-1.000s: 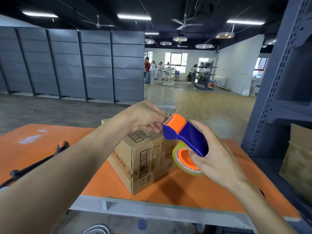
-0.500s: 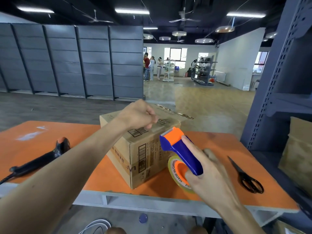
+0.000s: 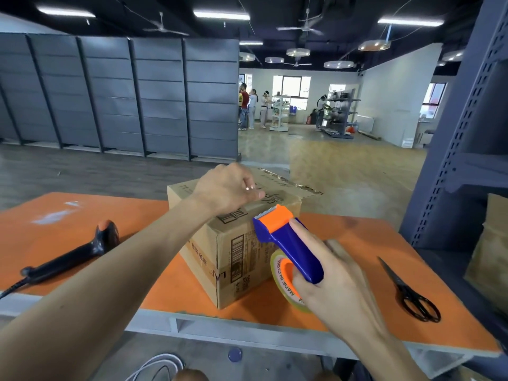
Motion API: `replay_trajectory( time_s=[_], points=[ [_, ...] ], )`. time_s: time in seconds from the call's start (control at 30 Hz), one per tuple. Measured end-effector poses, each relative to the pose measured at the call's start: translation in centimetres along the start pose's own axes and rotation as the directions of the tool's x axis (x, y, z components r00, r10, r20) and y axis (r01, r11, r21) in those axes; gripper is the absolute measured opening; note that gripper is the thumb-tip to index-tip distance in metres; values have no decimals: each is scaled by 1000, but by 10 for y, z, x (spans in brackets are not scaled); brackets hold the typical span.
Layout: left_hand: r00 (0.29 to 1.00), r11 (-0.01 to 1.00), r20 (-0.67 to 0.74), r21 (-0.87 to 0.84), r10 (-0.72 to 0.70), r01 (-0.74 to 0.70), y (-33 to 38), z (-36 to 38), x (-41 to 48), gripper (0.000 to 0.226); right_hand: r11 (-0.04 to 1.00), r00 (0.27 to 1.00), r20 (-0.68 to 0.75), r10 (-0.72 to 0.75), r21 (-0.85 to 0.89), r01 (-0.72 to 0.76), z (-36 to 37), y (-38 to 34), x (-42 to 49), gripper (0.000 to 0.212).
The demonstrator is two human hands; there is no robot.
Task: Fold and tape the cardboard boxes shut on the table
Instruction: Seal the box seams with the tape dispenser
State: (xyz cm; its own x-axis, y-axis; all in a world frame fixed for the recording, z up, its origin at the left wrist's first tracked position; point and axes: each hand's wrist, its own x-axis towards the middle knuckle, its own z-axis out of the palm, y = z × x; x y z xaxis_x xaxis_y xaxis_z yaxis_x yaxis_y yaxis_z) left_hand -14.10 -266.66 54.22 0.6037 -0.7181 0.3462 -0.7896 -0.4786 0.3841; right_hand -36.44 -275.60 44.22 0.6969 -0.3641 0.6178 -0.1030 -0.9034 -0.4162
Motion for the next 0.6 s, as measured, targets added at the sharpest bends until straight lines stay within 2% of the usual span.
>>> replay_trajectory(
  time_s=[0.17, 0.3, 0.4, 0.47, 0.57, 0.6],
  points=[
    [998, 990, -48, 138, 27, -20, -4, 16, -4, 30, 1000, 999, 34, 32, 0, -32, 3, 3, -3, 71],
    [990, 954, -86, 288, 111, -82, -2, 17, -9, 28, 999, 998, 28, 53, 7, -53, 9, 2, -6, 69],
    [993, 958, -92, 283, 76, -47, -1, 22, -14, 28, 997, 997, 28, 71, 6, -71, 17, 3, -10, 72],
    [994, 961, -99, 276, 46, -17, -3, 24, -12, 41, 997, 997, 32, 75, 11, -75, 23, 5, -12, 74],
    [994, 973, -92, 217, -65, 84, -8, 17, -8, 92, 997, 997, 30, 72, 11, -72, 27, 8, -13, 76],
    [991, 976, -101, 191, -85, 103, -9, 16, -8, 94, 998, 997, 27, 68, 13, -68, 28, 9, -13, 77]
  ],
)
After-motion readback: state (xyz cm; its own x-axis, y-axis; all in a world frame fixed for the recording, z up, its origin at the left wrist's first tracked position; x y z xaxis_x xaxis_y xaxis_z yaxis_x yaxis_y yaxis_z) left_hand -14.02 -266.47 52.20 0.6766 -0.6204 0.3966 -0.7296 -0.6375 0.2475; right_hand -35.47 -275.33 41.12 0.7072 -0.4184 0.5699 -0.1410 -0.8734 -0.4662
